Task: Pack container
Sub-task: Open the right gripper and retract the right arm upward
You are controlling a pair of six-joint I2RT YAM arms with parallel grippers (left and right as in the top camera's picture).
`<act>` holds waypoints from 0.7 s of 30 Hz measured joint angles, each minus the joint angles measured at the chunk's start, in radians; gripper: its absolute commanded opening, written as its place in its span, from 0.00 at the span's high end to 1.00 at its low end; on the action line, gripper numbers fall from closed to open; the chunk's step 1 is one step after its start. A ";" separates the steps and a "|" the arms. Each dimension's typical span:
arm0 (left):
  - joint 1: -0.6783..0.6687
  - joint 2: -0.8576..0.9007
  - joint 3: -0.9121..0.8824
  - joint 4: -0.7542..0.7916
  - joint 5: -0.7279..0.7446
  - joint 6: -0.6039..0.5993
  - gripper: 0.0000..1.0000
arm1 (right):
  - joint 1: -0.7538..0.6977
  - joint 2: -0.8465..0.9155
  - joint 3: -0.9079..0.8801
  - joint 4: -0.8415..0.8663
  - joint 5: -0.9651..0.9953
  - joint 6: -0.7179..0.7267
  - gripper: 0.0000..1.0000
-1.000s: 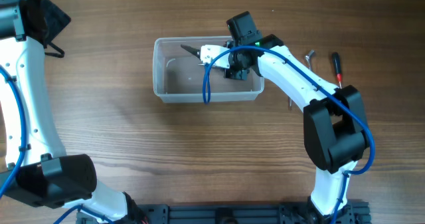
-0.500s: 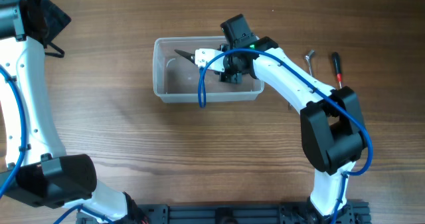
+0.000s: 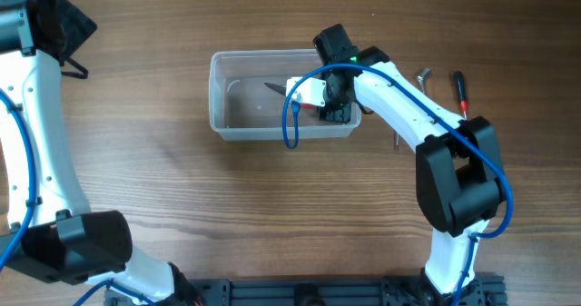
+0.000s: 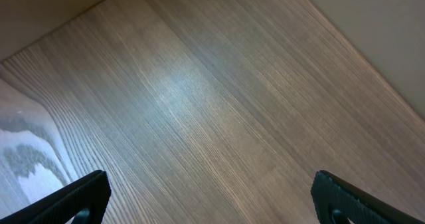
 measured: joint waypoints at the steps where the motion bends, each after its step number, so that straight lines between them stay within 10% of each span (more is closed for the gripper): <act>1: 0.000 0.000 0.000 0.000 0.000 0.000 0.00 | 0.000 0.000 0.000 0.000 0.000 0.000 0.40; 21: 0.000 0.000 0.000 0.000 0.000 0.000 0.00 | -0.003 -0.163 0.178 0.061 0.072 0.426 0.05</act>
